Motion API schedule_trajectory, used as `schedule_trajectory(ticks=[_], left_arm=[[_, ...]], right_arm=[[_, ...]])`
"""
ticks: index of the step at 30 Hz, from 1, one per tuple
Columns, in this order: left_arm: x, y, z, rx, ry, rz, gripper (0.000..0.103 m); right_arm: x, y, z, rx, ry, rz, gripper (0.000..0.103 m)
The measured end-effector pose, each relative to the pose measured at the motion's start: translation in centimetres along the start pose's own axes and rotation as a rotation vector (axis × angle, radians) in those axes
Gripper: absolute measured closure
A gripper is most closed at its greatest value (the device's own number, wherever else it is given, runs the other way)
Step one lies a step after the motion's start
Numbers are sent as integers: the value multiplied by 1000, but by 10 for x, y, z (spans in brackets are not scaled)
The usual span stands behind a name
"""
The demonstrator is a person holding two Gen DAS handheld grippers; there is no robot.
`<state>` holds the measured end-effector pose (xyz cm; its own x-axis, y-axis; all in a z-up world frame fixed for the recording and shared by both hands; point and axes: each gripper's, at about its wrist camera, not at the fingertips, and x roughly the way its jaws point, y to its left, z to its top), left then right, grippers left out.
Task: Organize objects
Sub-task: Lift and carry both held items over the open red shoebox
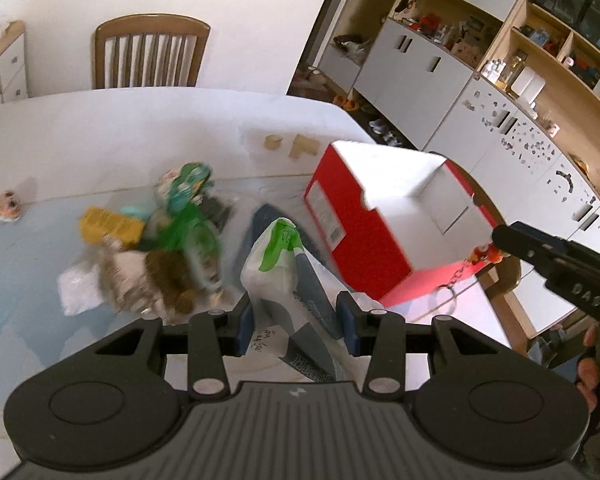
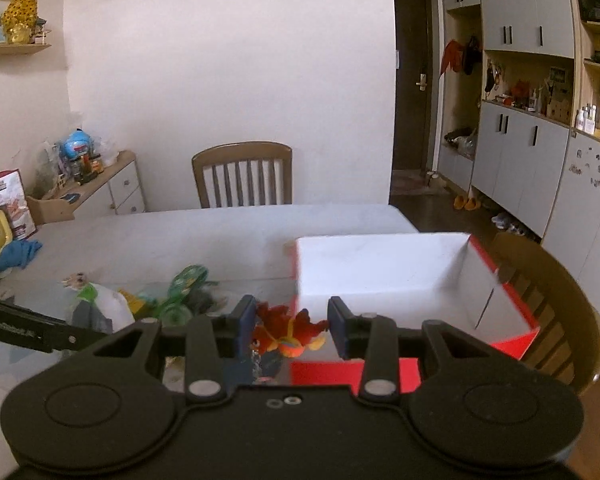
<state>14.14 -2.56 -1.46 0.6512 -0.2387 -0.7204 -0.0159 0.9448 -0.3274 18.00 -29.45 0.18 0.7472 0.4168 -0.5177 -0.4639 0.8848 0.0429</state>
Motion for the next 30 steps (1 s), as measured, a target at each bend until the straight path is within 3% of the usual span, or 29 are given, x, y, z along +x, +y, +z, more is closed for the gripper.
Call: schedule_trajectory(ticks=[16, 22, 30], left_arm=[[85, -110, 89, 42, -52, 28, 61], [143, -151, 96, 96, -4, 62, 61], [219, -178, 84, 150, 128, 94, 61]], right_arm=[[76, -106, 20, -50, 65, 30, 66], [105, -135, 9, -88, 141, 48, 66], [139, -151, -17, -187, 266, 93, 66]])
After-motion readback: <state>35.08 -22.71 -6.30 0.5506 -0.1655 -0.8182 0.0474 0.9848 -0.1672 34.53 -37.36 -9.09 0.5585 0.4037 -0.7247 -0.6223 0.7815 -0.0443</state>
